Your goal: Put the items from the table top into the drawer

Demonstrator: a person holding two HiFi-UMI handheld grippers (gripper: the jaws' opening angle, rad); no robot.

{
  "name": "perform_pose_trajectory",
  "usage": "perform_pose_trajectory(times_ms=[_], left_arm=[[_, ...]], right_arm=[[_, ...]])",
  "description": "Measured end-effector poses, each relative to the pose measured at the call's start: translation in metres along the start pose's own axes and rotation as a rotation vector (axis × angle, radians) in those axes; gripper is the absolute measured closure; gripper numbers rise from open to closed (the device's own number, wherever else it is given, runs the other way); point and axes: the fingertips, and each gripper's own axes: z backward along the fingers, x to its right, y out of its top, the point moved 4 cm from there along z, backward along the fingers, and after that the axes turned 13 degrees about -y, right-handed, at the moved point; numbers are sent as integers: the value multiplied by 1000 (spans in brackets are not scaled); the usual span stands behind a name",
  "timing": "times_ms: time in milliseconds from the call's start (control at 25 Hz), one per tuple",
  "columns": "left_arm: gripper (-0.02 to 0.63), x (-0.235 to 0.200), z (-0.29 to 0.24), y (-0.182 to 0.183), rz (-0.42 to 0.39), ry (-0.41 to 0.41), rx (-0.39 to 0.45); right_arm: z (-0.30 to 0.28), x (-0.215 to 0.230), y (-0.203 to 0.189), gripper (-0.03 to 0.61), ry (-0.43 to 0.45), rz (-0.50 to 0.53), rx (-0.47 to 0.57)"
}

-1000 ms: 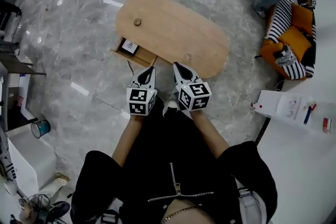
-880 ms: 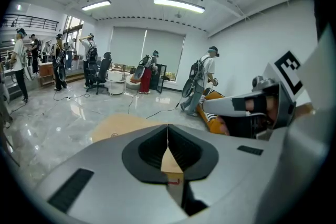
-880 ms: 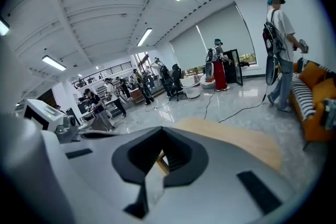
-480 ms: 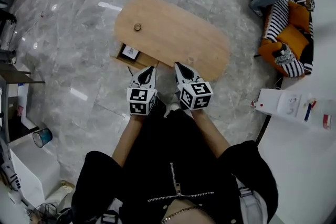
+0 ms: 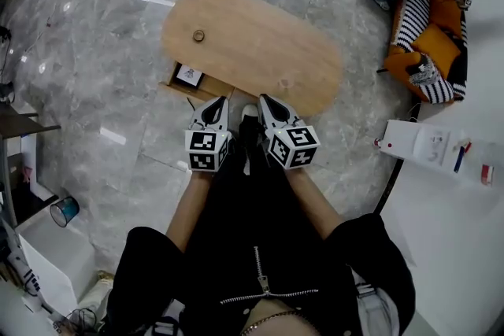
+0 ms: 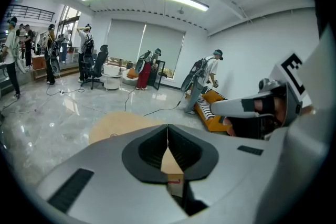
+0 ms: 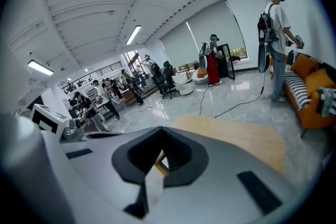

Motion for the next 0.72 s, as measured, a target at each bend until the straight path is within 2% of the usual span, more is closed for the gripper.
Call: perform_pose_trajectory(times_ms=[200,440,720], left_arm=[[600,-16,-27,10,-10,2,-30],[600,-42,-54,37,-24,-2,-58],[600,-53,-92,61,-26,4,-74]], right_arm=[[-32,18,14,569,9,-23,14],[-78,31,49,569,7,-29,19],[-116,50,70,569,29,-26,-3]])
